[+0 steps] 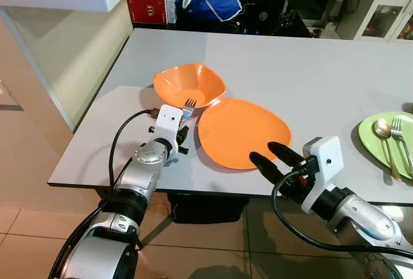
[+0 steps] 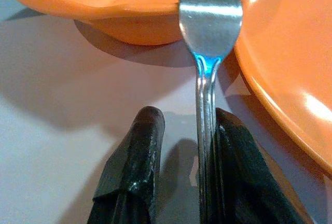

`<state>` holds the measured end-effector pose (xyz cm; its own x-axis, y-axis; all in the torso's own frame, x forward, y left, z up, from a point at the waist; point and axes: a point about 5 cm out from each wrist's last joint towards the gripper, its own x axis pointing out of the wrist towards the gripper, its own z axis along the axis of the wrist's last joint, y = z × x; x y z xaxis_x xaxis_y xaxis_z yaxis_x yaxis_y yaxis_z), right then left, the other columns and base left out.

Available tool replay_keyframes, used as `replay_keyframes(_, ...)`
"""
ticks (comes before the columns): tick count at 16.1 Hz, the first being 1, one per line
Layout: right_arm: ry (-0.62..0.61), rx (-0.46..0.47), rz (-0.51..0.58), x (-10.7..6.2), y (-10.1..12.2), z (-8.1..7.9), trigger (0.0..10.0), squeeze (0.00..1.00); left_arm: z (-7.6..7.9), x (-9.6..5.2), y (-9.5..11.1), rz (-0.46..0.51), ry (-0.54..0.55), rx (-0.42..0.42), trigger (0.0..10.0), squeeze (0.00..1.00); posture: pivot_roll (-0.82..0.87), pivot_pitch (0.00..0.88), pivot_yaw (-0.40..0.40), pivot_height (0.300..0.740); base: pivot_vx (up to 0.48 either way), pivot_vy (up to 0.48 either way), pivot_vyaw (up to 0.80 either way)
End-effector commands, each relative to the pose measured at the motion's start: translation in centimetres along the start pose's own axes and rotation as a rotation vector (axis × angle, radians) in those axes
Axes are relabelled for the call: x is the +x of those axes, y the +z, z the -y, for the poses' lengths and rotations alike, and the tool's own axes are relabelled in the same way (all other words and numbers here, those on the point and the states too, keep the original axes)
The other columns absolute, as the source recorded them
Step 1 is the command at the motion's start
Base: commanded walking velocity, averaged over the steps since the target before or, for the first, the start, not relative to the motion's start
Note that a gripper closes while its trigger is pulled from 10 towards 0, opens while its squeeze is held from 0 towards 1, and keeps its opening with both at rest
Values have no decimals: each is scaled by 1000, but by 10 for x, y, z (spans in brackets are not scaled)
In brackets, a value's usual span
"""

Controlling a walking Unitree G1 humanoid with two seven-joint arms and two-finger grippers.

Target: Setting the table

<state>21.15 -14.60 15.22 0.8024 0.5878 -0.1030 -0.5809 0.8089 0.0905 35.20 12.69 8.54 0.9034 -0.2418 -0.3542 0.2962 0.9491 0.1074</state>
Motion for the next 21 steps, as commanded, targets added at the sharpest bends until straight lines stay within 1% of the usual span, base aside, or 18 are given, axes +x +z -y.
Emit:
replay_keyframes(1, -17, -1, 5, -2, 3, 3, 10000, 0, -1, 2, 5, 8, -9, 8, 0, 0, -110, 0, 8, 740, 0, 0, 0)
replay_keyframes(6, -18, -2, 4, -2, 2, 3, 10000, 0, -1, 1, 6, 12, -7, 5, 0, 0, -108, 0, 9, 740, 0, 0, 0)
replay_keyframes(8, -18, -3, 5, -2, 2, 3, 10000, 0, -1, -3, 8, 28, -7, 7, 0, 0, -107, 0, 12, 740, 0, 0, 0)
replay_keyframes(12, -17, -1, 5, -3, 2, 2, 10000, 0, 4, -23, 13, 76, -13, 11, 0, 0, -100, 0, 12, 740, 0, 0, 0)
replay_keyframes(13, -15, -1, 4, -3, 2, 1, 10000, 0, 7, -30, 14, 86, -18, 12, 0, 0, -99, 0, 14, 740, 0, 0, 0)
replay_keyframes(14, -10, 0, 5, -4, 1, 1, 10000, 0, 10, -47, 12, 84, -21, -9, 0, 0, -97, 0, 20, 740, 0, 0, 0)
replay_keyframes(15, -10, 0, 5, -4, 1, 1, 10000, 0, 11, -51, 12, 82, -19, -20, 0, 0, -97, 0, 18, 740, 0, 0, 0)
replay_keyframes(16, -11, 5, 6, -4, 1, 1, 10000, 0, 12, -58, 10, 71, -14, -29, 0, 0, -90, 0, 13, 740, 0, 0, 0)
replay_keyframes(17, -10, 6, 6, -4, 1, 1, 10000, 0, 14, -61, 9, 62, -14, -34, 0, 0, -90, 0, 13, 740, 0, 0, 0)
replay_keyframes(18, 1, 7, 1, -3, 0, 0, 10000, 0, 19, -67, 3, 23, -34, -44, 0, 0, -85, 0, 10, 740, 0, 0, 0)
replay_keyframes(19, 3, 7, 1, -2, 0, 0, 10000, 0, 20, -69, 2, 11, -35, -46, 0, 0, -85, 0, 10, 740, 0, 0, 0)
replay_keyframes(20, 5, 7, 3, -2, 0, 0, 10000, 0, 21, -69, -1, -30, -36, -76, 0, 0, -87, 0, 10, 740, 0, 0, 0)
replay_keyframes(21, 5, 7, 3, -1, 0, 0, 10000, 0, 21, -69, -3, -46, -38, -92, 0, 0, -87, 0, 10, 740, 0, 0, 0)
